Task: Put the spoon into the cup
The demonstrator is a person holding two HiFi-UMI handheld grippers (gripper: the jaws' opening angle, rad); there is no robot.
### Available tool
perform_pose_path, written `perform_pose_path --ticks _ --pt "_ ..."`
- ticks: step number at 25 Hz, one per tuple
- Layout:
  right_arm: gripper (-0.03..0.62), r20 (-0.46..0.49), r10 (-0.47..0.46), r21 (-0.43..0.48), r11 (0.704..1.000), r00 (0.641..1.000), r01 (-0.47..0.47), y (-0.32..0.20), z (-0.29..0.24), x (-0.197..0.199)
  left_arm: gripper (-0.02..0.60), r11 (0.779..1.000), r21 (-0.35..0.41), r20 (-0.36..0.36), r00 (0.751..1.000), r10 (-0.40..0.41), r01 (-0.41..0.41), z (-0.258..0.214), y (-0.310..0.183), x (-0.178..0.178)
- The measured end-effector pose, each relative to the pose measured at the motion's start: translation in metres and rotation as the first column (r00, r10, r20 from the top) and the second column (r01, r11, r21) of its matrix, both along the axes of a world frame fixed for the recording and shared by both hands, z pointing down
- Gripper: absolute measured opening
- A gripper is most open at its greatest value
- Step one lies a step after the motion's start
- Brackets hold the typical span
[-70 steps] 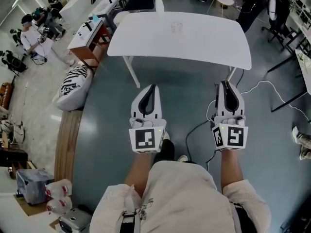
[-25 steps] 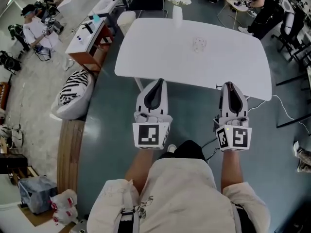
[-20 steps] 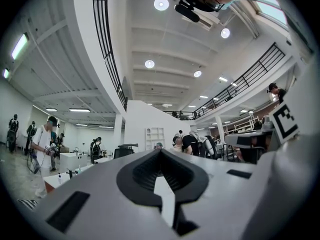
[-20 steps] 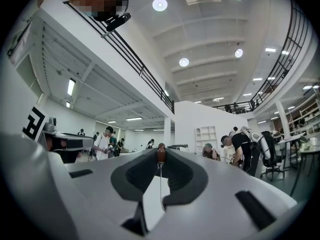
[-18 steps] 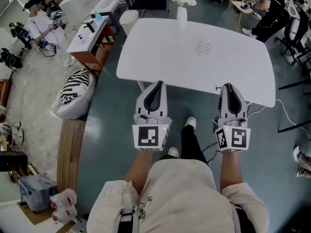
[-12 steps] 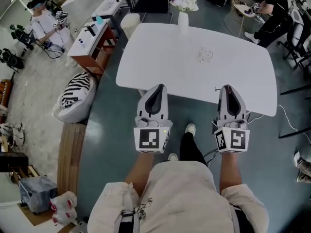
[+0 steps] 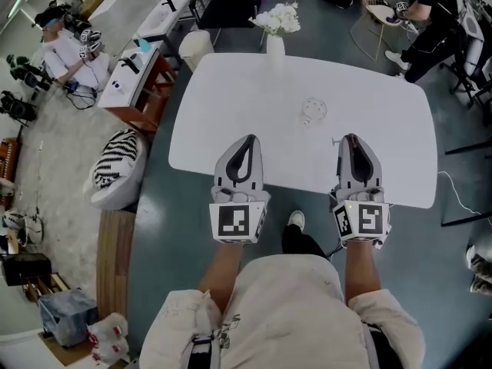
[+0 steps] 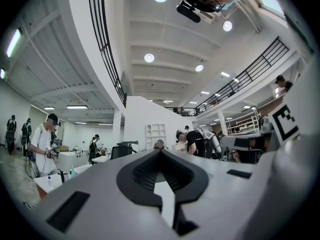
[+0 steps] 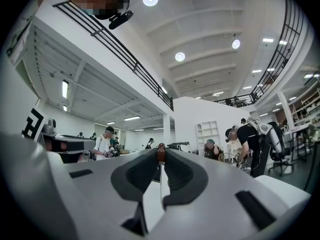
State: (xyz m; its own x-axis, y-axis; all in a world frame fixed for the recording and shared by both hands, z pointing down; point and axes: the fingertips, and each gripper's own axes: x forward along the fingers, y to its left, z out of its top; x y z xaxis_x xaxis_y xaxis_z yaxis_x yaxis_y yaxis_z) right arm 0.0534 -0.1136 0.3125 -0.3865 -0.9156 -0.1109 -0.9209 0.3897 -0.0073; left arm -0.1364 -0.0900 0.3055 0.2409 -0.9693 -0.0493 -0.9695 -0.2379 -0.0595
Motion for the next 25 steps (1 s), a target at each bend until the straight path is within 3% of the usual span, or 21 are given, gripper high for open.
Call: perform_pose_path --ticks 8,14,25 --pt "0.023 0.04 -0.005 -0.014 1.0 0.999 0.005 -0.097 0.008 0.028 0.005 1.0 -0.002 0.009 1.0 0.002 -0.002 0.001 -0.097 0.029" --pt "0.023 0.091 -0.039 -0.054 0.998 0.995 0.044 -0.141 0.025 0.051 0.005 1.0 -0.017 0.002 1.0 -0.004 0.004 0.012 -0.139 0.057" --pt "0.023 0.076 -0.063 -0.185 0.98 0.995 0.076 -0.198 0.096 0.02 0.005 0.995 -0.095 -0.035 0.999 0.017 -0.02 0.082 -0.193 0.041"
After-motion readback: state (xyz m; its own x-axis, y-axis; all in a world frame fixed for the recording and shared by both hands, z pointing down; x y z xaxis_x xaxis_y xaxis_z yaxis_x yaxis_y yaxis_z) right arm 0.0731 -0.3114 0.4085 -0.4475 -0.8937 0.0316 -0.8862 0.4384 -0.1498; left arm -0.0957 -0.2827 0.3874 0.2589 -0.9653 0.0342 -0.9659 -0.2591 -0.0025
